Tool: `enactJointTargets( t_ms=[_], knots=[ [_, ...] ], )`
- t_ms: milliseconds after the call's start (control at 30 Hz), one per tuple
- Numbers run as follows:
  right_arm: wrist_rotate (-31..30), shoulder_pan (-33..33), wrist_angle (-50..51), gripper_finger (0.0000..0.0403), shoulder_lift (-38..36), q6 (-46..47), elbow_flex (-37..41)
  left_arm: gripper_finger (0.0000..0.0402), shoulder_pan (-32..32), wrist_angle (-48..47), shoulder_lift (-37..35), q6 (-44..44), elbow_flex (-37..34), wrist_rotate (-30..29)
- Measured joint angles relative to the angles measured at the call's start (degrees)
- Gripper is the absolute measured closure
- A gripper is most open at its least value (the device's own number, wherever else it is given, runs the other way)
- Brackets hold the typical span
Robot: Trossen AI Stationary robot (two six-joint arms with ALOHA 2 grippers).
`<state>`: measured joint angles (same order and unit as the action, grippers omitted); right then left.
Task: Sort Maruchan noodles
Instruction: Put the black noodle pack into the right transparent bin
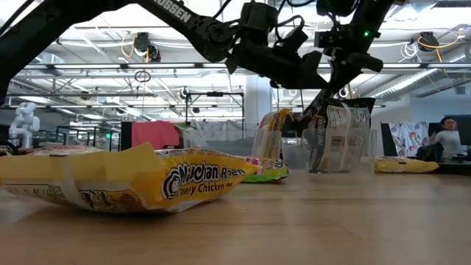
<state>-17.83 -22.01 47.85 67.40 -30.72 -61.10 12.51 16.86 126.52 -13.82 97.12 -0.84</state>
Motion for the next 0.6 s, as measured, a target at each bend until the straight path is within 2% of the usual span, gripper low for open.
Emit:
enactJointTargets(
  t_ms=[333,600],
  knots=[
    [0.0,0.0,-0.1,0.0403,0.0,0.0,0.0,0.0321,1.4,0.2,0.0,0.1,0.0,1.0],
    [0.0,0.0,-0.1,0.0403,0.0,-0.4,0.0,0.0321,2.0,0.9,0.0,2.4,0.0,5.9]
  ],
)
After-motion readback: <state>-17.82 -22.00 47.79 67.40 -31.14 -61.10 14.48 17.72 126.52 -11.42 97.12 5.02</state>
